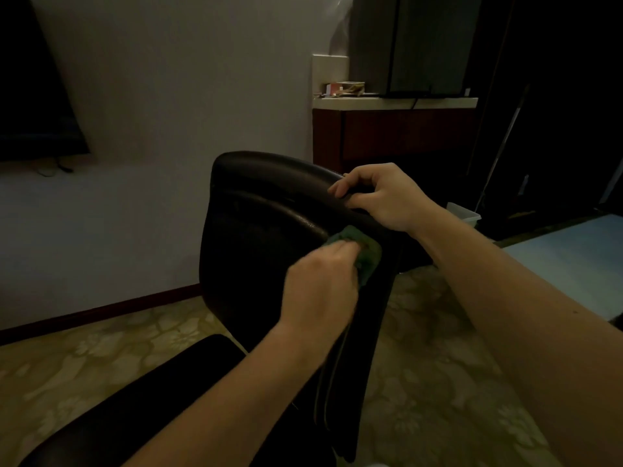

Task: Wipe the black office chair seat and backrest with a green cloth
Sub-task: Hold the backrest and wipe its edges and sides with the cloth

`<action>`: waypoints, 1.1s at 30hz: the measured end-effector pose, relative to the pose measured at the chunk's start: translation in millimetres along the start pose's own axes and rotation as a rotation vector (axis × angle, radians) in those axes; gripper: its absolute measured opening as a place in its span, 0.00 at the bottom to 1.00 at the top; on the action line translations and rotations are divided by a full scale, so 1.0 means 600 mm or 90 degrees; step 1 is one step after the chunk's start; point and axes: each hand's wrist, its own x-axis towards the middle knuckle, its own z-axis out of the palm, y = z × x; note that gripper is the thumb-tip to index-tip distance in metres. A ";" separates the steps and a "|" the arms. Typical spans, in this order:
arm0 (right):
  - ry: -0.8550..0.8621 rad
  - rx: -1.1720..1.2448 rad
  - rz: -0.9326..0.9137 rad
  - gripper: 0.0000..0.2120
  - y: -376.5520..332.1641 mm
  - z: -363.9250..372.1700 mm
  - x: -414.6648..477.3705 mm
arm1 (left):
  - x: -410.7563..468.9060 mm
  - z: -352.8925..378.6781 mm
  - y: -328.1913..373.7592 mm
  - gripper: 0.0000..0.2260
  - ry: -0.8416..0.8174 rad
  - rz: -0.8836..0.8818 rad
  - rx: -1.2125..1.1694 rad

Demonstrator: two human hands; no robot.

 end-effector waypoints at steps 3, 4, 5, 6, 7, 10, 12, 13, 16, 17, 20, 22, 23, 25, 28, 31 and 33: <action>-0.001 -0.006 0.004 0.10 0.001 0.002 0.000 | 0.030 -0.006 -0.029 0.08 -0.020 -0.062 -0.013; -0.001 -0.013 0.005 0.10 0.002 0.003 -0.001 | 0.037 -0.005 -0.032 0.08 -0.025 -0.080 -0.014; 0.001 -0.016 0.004 0.09 0.002 0.002 -0.002 | 0.040 -0.003 -0.030 0.08 -0.026 -0.090 -0.012; 0.004 -0.015 0.003 0.09 0.002 0.002 -0.003 | 0.039 0.000 -0.026 0.08 -0.027 -0.095 -0.014; 0.010 -0.014 -0.001 0.09 0.002 0.001 -0.005 | 0.034 0.001 -0.018 0.07 -0.024 -0.093 -0.018; 0.052 -0.037 -0.019 0.09 0.004 0.004 -0.007 | 0.006 0.014 0.003 0.06 0.003 -0.054 -0.011; 0.089 -0.063 -0.030 0.08 0.006 0.007 -0.008 | -0.014 0.023 0.015 0.07 0.005 -0.027 -0.009; 0.102 -0.071 -0.034 0.07 0.006 0.007 -0.009 | -0.023 0.027 0.021 0.09 0.003 -0.008 -0.005; 0.115 -0.088 -0.036 0.06 0.007 0.008 -0.014 | -0.042 0.031 0.032 0.17 -0.011 0.043 0.009; 0.113 -0.095 -0.037 0.06 0.006 0.008 -0.015 | -0.043 0.028 0.030 0.19 -0.017 0.053 0.006; 0.093 -0.090 -0.040 0.07 0.012 0.014 -0.026 | -0.030 0.017 0.006 0.18 -0.033 0.061 0.010; 0.081 -0.060 -0.045 0.08 0.021 0.017 -0.039 | -0.012 0.011 -0.015 0.15 -0.030 0.030 0.002; 0.079 -0.046 -0.048 0.09 0.024 0.019 -0.045 | -0.003 0.010 -0.023 0.13 -0.024 0.010 -0.004; 0.082 -0.028 -0.051 0.09 0.029 0.021 -0.053 | 0.009 0.011 -0.029 0.12 -0.009 -0.008 -0.014; 0.082 -0.032 -0.052 0.10 0.030 0.023 -0.052 | -0.003 0.021 -0.012 0.15 -0.004 0.026 -0.011; 0.084 -0.055 -0.053 0.10 0.032 0.023 -0.050 | -0.035 0.036 0.001 0.15 -0.016 0.081 0.001; 0.081 -0.063 -0.053 0.10 0.033 0.024 -0.051 | -0.045 0.042 -0.003 0.15 -0.029 0.124 0.032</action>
